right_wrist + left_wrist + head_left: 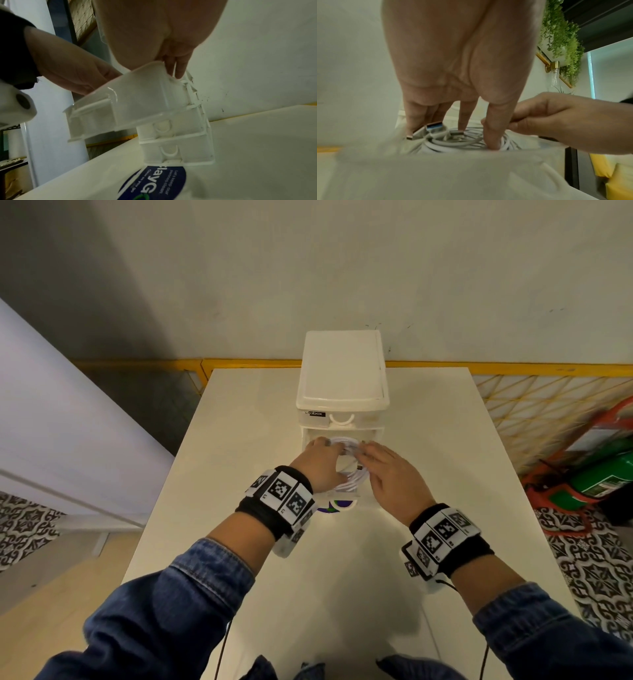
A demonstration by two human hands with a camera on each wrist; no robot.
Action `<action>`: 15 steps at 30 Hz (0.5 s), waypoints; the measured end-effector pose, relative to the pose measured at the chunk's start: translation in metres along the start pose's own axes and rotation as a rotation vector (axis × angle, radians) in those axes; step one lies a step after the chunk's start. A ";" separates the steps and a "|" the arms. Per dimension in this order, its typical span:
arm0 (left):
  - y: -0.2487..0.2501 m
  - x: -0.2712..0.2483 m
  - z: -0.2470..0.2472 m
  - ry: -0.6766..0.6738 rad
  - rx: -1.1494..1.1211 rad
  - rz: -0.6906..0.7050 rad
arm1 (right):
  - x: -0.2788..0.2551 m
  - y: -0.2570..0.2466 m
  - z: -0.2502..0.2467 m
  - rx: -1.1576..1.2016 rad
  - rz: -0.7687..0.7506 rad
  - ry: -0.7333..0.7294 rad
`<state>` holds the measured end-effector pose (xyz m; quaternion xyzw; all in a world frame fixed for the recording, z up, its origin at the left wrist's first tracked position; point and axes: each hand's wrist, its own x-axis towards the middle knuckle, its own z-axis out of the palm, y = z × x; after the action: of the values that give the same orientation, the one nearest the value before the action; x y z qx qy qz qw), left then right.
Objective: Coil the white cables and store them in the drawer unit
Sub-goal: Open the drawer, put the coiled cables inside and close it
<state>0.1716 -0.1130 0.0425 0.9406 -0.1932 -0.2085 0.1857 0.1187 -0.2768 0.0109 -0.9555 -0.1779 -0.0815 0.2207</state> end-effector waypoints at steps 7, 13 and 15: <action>-0.003 -0.010 -0.030 0.120 -0.139 0.055 | -0.019 0.018 -0.002 -0.153 -0.114 -0.320; -0.004 -0.006 -0.073 0.336 -0.384 0.012 | -0.017 0.025 0.003 -0.274 -0.189 -0.235; -0.005 0.003 -0.084 0.475 -0.460 -0.023 | -0.019 0.025 0.005 -0.267 -0.189 -0.229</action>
<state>0.2140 -0.0878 0.1103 0.8986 -0.0816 -0.0238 0.4305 0.1110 -0.3016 -0.0080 -0.9583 -0.2785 -0.0156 0.0618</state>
